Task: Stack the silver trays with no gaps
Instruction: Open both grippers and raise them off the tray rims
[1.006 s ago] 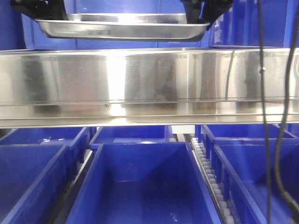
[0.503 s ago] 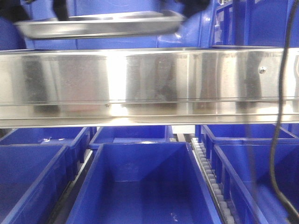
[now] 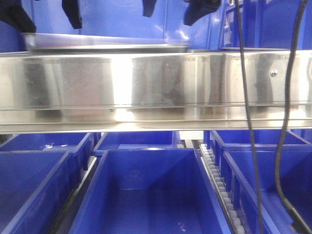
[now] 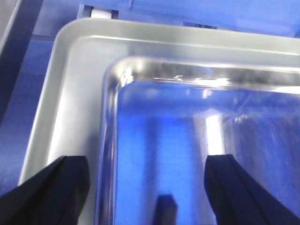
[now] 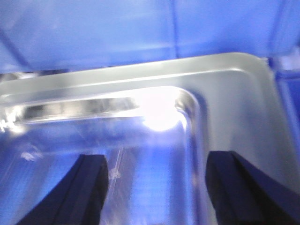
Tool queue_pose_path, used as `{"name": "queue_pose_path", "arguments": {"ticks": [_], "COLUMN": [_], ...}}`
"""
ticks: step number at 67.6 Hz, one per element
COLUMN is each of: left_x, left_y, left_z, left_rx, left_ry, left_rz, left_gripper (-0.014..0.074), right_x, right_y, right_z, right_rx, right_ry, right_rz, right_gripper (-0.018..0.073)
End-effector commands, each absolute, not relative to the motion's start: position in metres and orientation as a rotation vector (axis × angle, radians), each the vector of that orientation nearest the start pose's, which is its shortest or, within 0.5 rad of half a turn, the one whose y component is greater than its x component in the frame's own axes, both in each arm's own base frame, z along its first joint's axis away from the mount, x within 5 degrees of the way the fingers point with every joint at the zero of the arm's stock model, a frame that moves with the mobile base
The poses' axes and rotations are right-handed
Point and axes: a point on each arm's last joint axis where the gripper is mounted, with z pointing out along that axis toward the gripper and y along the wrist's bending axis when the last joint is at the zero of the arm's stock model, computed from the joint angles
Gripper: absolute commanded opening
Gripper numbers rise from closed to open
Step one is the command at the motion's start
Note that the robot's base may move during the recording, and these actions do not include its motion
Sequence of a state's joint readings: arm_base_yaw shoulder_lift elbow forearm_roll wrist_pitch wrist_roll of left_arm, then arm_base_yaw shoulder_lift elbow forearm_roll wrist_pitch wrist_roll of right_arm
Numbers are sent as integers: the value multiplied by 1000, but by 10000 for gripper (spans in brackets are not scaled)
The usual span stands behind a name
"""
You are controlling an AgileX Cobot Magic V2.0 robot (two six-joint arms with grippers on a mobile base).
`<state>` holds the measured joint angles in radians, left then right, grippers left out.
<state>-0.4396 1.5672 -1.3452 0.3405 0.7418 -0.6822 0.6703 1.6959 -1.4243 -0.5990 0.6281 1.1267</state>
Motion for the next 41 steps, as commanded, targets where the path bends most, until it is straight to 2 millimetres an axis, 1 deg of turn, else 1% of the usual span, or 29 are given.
{"name": "queue_pose_path", "arguments": {"ticks": [1, 5, 7, 11, 13, 16, 18, 19, 21, 27, 35, 41], "left_x": [324, 324, 323, 322, 321, 318, 316, 316, 315, 317, 315, 305], "left_y": [-129, -129, -129, -128, -128, -127, -126, -126, -126, -127, -126, -122], "left_z": [332, 332, 332, 332, 333, 335, 337, 338, 339, 341, 345, 352], "left_rx": [-88, -88, -89, -93, -104, -121, -125, -125, -125, -115, -111, -151], "left_ry": [2373, 2373, 2377, 2386, 2396, 2411, 2409, 2406, 2401, 2373, 2368, 2411], "left_rz": [-130, -130, -127, -122, -124, -130, -137, -139, -142, -162, -156, -161], "left_gripper": [403, 371, 325, 217, 140, 31, -26, -41, -19, 18, 13, 13], "right_x": [324, 324, 324, 323, 322, 319, 317, 316, 315, 313, 308, 302], "right_y": [215, 215, 215, 214, 214, 213, 213, 212, 211, 211, 208, 205], "right_z": [323, 323, 323, 325, 327, 333, 337, 339, 342, 351, 365, 379], "right_rx": [103, 100, 90, 70, 59, 51, 50, 50, 49, 41, 34, 22], "right_ry": [2241, 2241, 2241, 2236, 2231, 2217, 2209, 2202, 2191, 2154, 2103, 2054], "right_rz": [285, 283, 279, 272, 273, 280, 289, 295, 307, 348, 398, 438], "right_gripper": [350, 333, 310, 223, 172, 81, 29, -6, -33, -15, -17, -17]}}
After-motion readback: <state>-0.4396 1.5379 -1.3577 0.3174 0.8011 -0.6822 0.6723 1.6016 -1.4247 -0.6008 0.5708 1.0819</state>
